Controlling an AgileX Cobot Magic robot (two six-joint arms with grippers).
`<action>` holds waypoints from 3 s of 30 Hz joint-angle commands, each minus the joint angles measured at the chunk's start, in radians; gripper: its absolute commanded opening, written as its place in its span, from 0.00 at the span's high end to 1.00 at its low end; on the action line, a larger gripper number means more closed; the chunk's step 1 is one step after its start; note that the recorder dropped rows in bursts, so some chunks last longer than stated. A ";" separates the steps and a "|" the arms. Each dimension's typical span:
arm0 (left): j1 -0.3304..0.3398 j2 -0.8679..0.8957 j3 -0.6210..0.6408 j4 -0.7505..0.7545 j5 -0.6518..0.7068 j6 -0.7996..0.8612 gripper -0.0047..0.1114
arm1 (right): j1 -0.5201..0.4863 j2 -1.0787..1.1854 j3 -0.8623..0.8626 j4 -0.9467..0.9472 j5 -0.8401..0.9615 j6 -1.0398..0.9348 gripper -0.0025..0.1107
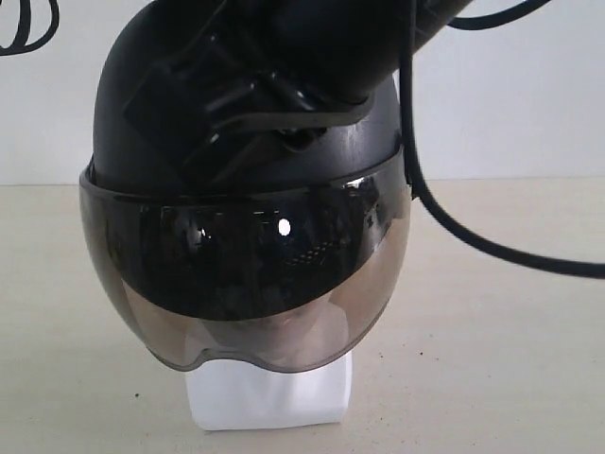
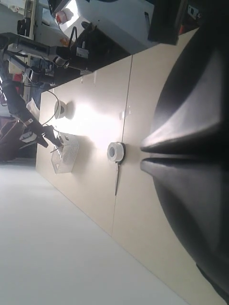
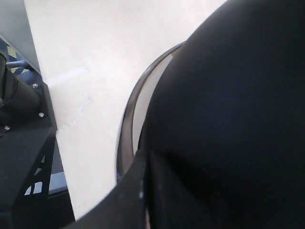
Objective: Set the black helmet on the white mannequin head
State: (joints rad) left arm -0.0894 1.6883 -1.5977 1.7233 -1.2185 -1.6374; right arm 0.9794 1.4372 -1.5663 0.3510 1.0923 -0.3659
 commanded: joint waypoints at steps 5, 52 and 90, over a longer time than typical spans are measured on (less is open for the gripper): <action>-0.004 -0.005 0.008 0.021 -0.003 -0.006 0.92 | -0.003 0.001 0.086 -0.042 0.016 -0.002 0.98; 0.236 -0.647 0.334 0.021 0.221 -0.097 0.92 | -0.003 -1.052 0.660 -0.754 -0.518 0.638 0.98; 0.236 -1.299 1.224 0.021 0.719 -0.080 0.92 | -0.521 -1.331 1.228 -0.772 -0.988 0.757 0.98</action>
State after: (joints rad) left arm 0.1428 0.3963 -0.3772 1.7528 -0.4917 -1.6996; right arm 0.6450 0.1344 -0.3440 -0.4205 0.0988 0.3487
